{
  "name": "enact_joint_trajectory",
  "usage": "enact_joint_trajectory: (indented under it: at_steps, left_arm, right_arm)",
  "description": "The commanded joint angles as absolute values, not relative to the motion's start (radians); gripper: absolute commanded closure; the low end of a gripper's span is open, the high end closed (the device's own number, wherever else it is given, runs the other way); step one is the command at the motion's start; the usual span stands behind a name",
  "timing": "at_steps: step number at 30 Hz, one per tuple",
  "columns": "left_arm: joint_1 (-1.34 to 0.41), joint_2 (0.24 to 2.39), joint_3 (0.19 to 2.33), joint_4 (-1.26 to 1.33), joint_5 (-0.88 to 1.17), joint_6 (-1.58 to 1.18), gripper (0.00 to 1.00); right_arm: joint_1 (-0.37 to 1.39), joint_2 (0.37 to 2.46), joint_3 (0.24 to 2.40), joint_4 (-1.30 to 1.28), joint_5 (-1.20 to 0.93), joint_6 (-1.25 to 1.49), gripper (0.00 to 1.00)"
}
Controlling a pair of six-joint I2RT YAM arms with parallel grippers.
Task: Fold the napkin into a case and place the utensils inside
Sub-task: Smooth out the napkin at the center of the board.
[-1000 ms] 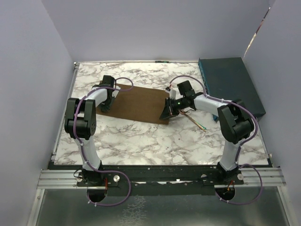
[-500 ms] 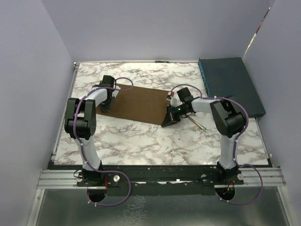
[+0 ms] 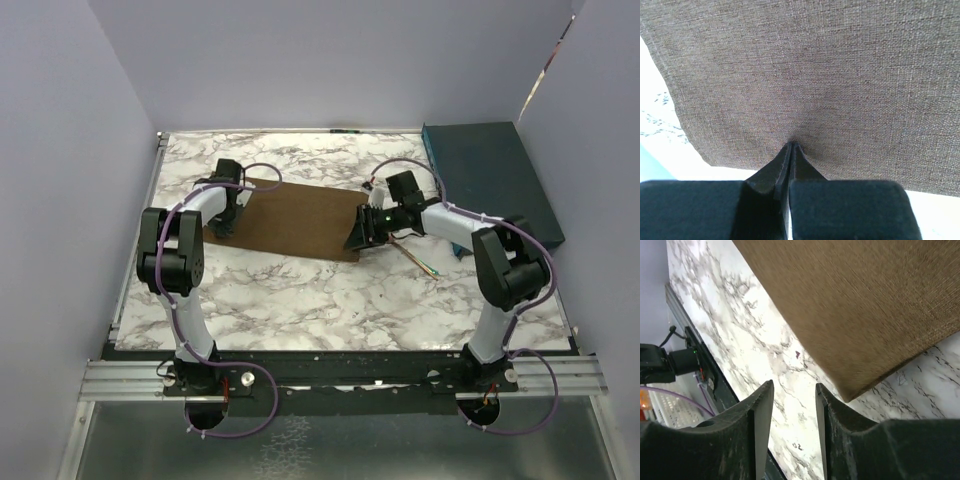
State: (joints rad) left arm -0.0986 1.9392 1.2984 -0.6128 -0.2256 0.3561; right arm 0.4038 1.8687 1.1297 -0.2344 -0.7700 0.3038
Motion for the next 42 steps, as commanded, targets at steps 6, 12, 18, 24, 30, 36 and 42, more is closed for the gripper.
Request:
enact_joint_trajectory:
  at_steps: [6, 12, 18, 24, 30, 36, 42]
  left_arm:
    - [-0.092, 1.944, 1.407, -0.834, 0.074, 0.294, 0.68]
    - [-0.078, 1.939, 1.503, -0.908, 0.118, 0.294, 0.52]
    - [-0.057, 1.917, 1.529, -0.924, 0.072, 0.328, 0.47]
    - [0.014, 1.913, 1.507, -0.882, -0.016, 0.376, 0.46]
    - [0.100, 1.936, 1.473, -0.807, -0.098, 0.420, 0.48]
    - [0.128, 1.948, 1.427, -0.747, -0.131, 0.447, 0.48]
    - [0.130, 1.951, 1.406, -0.717, -0.153, 0.469, 0.49]
  right_arm:
    - [0.416, 1.705, 1.043, -0.298, -0.436, 0.432, 0.29]
    - [0.422, 1.594, 0.891, -0.265, -0.301, 0.561, 0.24]
    - [0.422, 1.637, 0.868, -0.202, -0.310, 0.620, 0.22]
    - [0.422, 1.708, 0.883, -0.127, -0.312, 0.680, 0.29]
    - [0.422, 1.711, 0.885, -0.119, -0.275, 0.714, 0.48]
    - [0.422, 1.729, 0.888, -0.121, -0.263, 0.726, 0.60]
    - [0.422, 1.750, 0.880, -0.089, -0.276, 0.751, 0.61]
